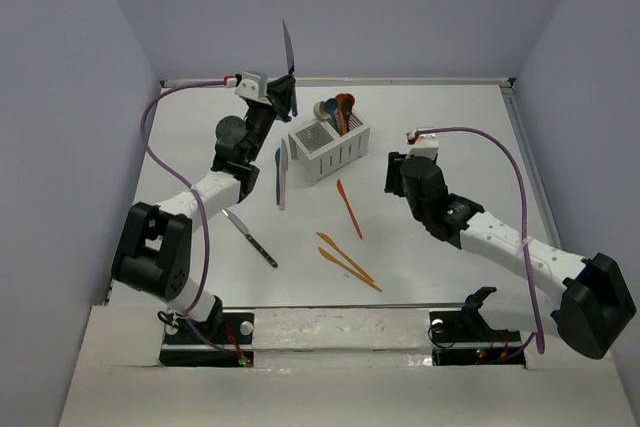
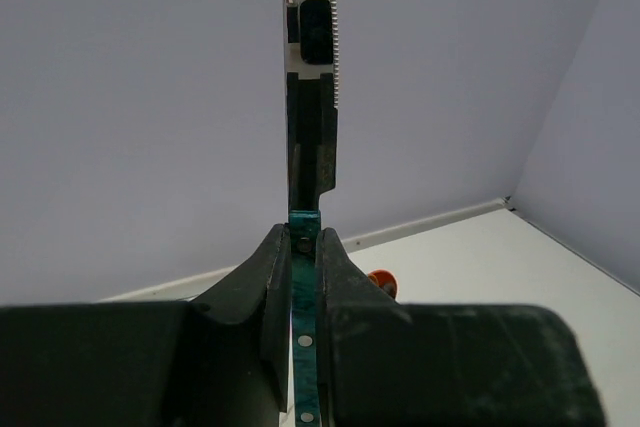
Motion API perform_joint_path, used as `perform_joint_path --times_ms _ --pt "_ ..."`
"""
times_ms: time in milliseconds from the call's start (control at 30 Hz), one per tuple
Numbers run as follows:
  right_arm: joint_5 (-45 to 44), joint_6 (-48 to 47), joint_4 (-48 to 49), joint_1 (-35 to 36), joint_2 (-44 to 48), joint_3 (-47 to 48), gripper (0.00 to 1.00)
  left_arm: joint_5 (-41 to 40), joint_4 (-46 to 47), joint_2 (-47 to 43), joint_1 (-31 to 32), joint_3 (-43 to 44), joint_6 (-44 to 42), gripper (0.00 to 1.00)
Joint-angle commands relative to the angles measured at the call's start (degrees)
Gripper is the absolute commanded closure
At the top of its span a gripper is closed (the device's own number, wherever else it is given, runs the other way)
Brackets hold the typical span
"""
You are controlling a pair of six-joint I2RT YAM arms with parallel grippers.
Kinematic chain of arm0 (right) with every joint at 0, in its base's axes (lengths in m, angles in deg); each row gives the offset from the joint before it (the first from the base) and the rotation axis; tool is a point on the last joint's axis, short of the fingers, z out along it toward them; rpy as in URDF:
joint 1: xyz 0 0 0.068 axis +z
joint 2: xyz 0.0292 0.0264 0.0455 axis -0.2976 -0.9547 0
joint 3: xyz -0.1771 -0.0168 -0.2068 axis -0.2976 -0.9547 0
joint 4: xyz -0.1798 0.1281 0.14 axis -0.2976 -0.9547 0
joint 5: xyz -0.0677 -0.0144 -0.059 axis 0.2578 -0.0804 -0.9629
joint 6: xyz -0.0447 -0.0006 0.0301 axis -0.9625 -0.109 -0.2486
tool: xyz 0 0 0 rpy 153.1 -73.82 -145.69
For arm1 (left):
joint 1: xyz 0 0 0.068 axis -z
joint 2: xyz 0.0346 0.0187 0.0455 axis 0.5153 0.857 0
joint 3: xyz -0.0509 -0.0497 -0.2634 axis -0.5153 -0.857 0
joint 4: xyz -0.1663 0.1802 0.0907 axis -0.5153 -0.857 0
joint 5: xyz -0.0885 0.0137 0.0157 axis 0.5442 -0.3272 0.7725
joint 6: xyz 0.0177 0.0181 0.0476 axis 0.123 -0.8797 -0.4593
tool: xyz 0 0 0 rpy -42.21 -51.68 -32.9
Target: Sort the eating utensils into containers
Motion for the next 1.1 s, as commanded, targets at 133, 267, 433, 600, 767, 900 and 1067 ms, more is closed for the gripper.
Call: perform_joint_path --times_ms 133,267,433,600,767,900,1067 --pt "-0.2 1.4 3.8 0.4 -0.1 2.1 0.39 3.1 25.7 6.3 1.9 -1.9 -4.3 0.99" --pt "-1.2 1.3 3.7 0.4 1.3 1.5 0.39 4.1 30.6 10.5 4.0 -3.3 -5.8 0.99" --pt "-1.5 1.1 3.2 0.4 3.7 0.8 0.39 4.0 34.6 14.5 5.3 -4.0 -4.1 0.99" --pt "-1.4 1.1 3.0 0.4 4.4 -0.6 0.39 2.9 37.5 15.7 5.3 -8.0 -4.3 0.98" --pt "-0.7 0.8 2.8 0.4 3.4 0.0 0.38 2.0 36.7 14.7 5.3 -10.9 -4.2 0.70" --pt "1.2 0.6 2.1 0.4 3.1 1.1 0.37 1.0 33.3 12.5 5.3 -11.1 -3.7 0.46" --pt "2.9 0.1 -1.4 0.4 3.0 2.5 0.36 -1.5 27.2 7.3 5.2 -10.5 -4.2 0.42"
